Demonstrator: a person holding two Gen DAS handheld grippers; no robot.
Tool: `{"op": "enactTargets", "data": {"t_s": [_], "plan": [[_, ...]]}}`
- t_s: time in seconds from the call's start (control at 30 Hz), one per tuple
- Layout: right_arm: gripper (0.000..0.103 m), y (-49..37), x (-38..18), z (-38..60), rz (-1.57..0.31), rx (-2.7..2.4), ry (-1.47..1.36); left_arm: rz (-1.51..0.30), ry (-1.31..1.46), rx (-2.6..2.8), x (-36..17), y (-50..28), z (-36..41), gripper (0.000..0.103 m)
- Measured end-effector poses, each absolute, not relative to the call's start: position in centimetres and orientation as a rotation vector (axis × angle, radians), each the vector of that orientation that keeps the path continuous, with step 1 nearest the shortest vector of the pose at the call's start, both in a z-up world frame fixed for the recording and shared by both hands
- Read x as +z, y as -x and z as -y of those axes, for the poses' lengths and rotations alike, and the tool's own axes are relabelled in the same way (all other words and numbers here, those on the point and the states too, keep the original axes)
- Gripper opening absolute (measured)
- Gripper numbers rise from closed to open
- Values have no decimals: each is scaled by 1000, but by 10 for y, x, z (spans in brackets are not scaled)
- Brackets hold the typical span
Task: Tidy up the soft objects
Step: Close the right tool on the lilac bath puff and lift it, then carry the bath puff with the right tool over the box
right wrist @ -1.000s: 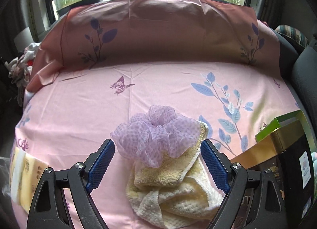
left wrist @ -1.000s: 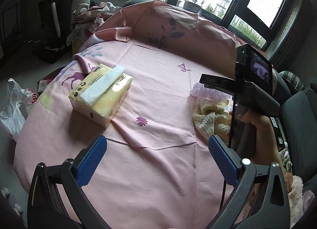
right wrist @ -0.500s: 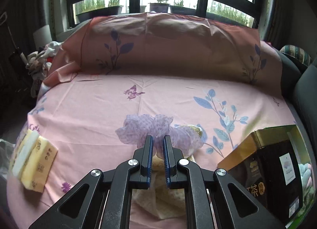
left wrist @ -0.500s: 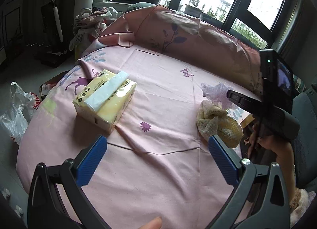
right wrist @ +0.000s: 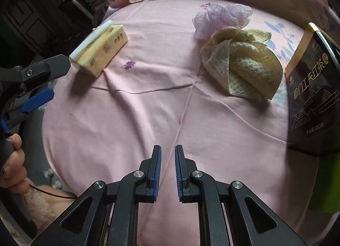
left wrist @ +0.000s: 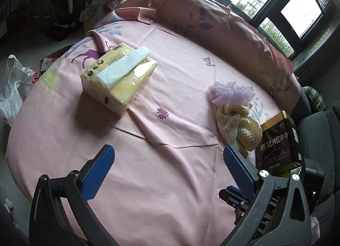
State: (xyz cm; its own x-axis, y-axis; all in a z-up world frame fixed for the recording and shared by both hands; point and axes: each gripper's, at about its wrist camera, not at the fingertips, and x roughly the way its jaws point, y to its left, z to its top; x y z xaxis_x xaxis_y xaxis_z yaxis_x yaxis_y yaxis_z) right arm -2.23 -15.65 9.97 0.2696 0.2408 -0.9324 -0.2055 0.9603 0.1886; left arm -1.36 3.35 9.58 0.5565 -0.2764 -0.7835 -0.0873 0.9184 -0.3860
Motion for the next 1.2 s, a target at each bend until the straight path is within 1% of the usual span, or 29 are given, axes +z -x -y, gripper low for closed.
{"op": "enactTargets", "data": {"t_s": [0.07,0.1,0.13,0.17,0.2,0.23,0.4,0.47,0.53,0.57,0.6,0.63,0.67,0.7,0.77,0.9,1.07,1.2], "plan": [[14,23,110,164,-1229,304,-62,-1009,414,-109,92,14,-33,102],[24,20,117,170,-1212,285,-73,-1013,420,-114,91,14,-33,102],[45,15,122,176,-1195,255,-85,-1015,422,-122,92,14,-33,102],[56,8,127,182,-1176,217,-101,-1011,419,-131,94,15,-32,102],[75,1,133,190,-1153,175,-123,-1006,413,-138,95,15,-31,102],[81,-9,138,197,-1129,134,-148,-1005,405,-134,96,15,-30,102],[81,-77,157,216,-1035,-89,-194,-1025,390,-140,94,7,-26,102],[81,-107,155,216,-993,-120,-231,-1024,399,-138,94,5,-27,102],[81,-135,142,217,-1008,-150,-279,-1018,414,-134,96,4,-28,102],[81,-147,132,216,-1023,-166,-288,-1013,417,-140,97,4,-29,102],[73,-154,121,213,-1032,-190,-278,-1011,416,-144,98,3,-29,102],[49,-160,110,210,-1050,-211,-246,-1008,417,-145,99,3,-30,102],[33,-164,101,206,-1073,-219,-209,-1004,417,-143,99,3,-31,102],[11,-163,95,205,-1089,-213,-190,-1005,412,-139,100,2,-32,102],[10,-149,98,203,-1032,-163,-202,-1006,406,-133,99,2,-34,102],[9,-108,134,194,-950,-23,-216,-1006,424,-133,98,3,-36,102],[9,-55,170,193,-948,177,-355,-1002,429,-173,98,7,-24,102],[9,-18,180,198,-937,278,-435,-1010,435,-275,97,15,-2,102]]}}
